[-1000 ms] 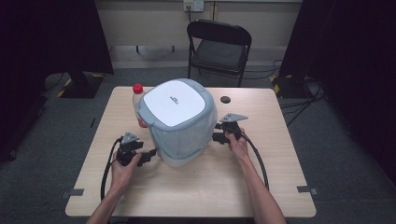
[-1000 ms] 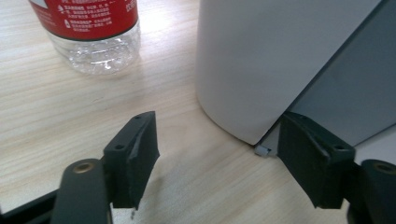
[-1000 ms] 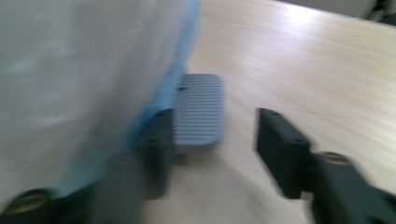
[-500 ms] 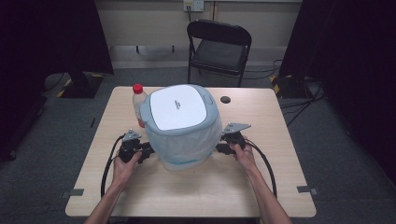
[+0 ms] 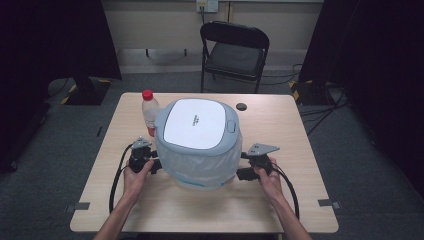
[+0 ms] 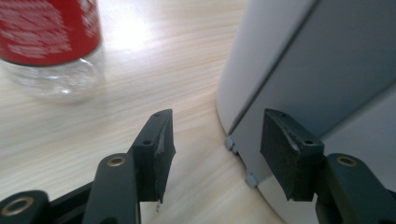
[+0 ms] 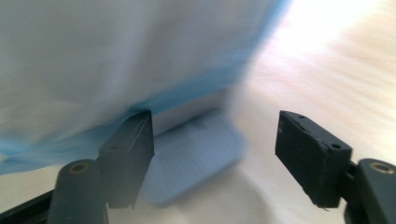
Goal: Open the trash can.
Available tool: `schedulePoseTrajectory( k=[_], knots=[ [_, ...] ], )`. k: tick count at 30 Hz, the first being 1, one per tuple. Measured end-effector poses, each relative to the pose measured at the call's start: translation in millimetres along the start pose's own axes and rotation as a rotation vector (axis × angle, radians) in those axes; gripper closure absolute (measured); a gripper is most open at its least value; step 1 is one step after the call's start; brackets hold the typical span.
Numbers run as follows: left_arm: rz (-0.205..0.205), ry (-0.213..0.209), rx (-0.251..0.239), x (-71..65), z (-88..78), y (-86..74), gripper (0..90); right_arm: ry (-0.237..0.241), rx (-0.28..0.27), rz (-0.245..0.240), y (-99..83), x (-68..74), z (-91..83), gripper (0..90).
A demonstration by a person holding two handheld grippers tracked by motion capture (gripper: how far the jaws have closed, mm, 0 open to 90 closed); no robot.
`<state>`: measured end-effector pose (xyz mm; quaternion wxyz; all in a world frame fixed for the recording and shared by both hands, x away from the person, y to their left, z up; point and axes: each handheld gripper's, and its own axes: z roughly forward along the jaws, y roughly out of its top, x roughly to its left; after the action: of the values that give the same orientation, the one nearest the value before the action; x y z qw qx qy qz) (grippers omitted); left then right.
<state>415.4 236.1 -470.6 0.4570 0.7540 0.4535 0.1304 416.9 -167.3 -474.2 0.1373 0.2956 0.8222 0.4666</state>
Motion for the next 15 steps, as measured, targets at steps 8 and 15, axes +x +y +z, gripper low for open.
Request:
schedulePoseTrajectory(
  k=[8, 15],
  knots=[
    [0.081, -0.017, 0.049, -14.9, -34.5, -23.9, 40.8, -0.189, 0.008, 0.041, -4.8, -28.7, 3.4, 29.9],
    [0.087, -0.089, 0.094, -33.1, -25.7, -34.5, 39.5, -0.186, 0.003, 0.063, -10.0, -36.8, 21.6, 29.2]
  ],
)
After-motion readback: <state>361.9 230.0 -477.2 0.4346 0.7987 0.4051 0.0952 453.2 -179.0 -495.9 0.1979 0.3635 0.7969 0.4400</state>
